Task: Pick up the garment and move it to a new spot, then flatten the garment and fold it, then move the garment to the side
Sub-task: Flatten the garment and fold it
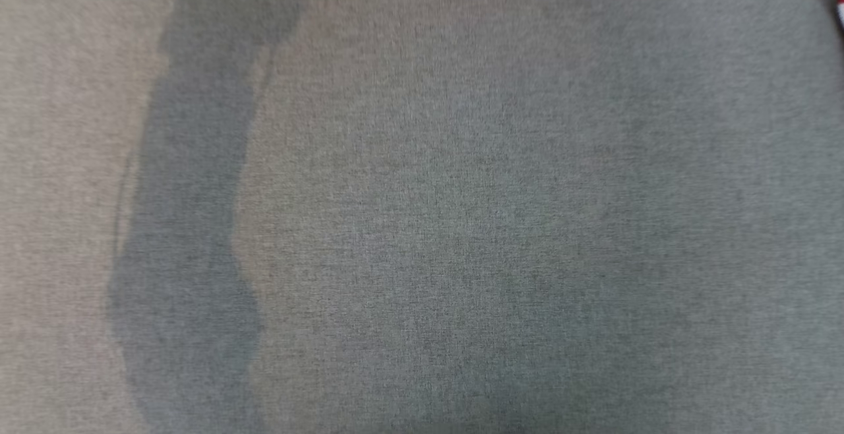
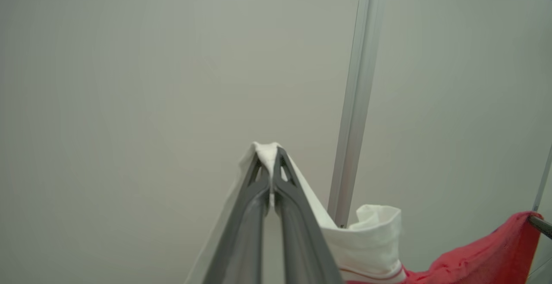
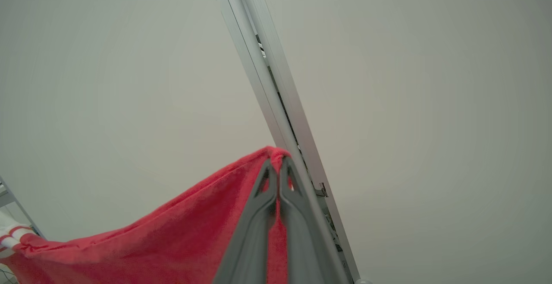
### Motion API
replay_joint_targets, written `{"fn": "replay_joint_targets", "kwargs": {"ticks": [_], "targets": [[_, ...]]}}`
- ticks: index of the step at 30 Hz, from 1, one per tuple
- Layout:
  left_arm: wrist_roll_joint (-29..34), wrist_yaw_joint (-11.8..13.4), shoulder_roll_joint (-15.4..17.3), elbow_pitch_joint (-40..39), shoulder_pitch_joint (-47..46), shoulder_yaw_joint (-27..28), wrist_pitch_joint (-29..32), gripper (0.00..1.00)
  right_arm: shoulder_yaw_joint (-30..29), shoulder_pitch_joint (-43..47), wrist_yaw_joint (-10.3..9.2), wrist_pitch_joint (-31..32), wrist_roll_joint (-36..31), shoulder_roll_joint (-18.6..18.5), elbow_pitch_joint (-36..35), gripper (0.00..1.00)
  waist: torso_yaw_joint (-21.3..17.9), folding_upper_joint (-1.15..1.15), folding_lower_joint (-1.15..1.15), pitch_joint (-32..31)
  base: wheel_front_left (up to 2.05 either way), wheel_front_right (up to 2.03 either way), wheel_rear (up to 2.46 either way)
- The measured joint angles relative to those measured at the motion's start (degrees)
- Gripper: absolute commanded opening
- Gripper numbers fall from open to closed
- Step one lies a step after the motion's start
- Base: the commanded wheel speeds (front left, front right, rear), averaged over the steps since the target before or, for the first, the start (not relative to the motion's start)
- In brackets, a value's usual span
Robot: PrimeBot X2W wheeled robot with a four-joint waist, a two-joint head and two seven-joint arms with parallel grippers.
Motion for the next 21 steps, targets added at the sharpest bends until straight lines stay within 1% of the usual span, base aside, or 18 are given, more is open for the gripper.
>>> {"fn": "replay_joint_targets", "kwargs": {"ticks": [4, 8, 9, 13, 17, 21], "targets": [[-3.0, 0.0, 2.1, -5.3, 11.1, 0.0, -1.3, 0.0, 2.0, 10.2, 0.0, -0.6, 2.5, -1.2, -4.6, 0.0, 0.0, 0.0, 0.0, -3.5, 0.0, 0.0, 0.0], [-4.2, 0.1, 3.5, -11.3, 22.6, 1.7, -1.8, 0.0, 2.6, 20.5, 0.0, -1.1, 4.3, -3.4, -9.6, 0.0, -0.2, 0.0, 0.0, -7.5, 0.0, 0.0, 0.0], [-4.3, 0.5, 3.7, -13.1, 25.6, 2.4, -1.8, 0.0, 2.5, 23.3, 0.0, -1.2, 4.8, -3.9, -10.9, 0.0, -0.2, 0.0, 0.0, -8.5, 0.0, 0.0, 0.0], [-3.0, 3.7, 4.0, -22.0, 37.8, 6.2, -1.9, 0.0, 2.7, 33.6, 0.0, -1.3, 5.3, -5.2, -16.3, 0.0, -0.2, 0.0, 0.0, -12.1, 0.0, 0.0, 0.0], [-1.3, 6.7, 3.6, -29.7, 51.0, 9.6, -1.9, 0.0, 1.9, 43.1, 0.0, -1.3, 5.3, -6.3, -21.4, 0.0, -0.1, 0.0, 0.0, -15.2, 0.0, 0.0, 0.0], [-0.8, 8.6, 2.3, -35.6, 62.8, 11.8, -1.9, 0.0, 0.4, 52.5, 0.0, -1.4, 5.0, -7.4, -24.7, 0.0, 0.2, 0.0, 0.0, -17.9, 0.0, 0.0, 0.0]]}}
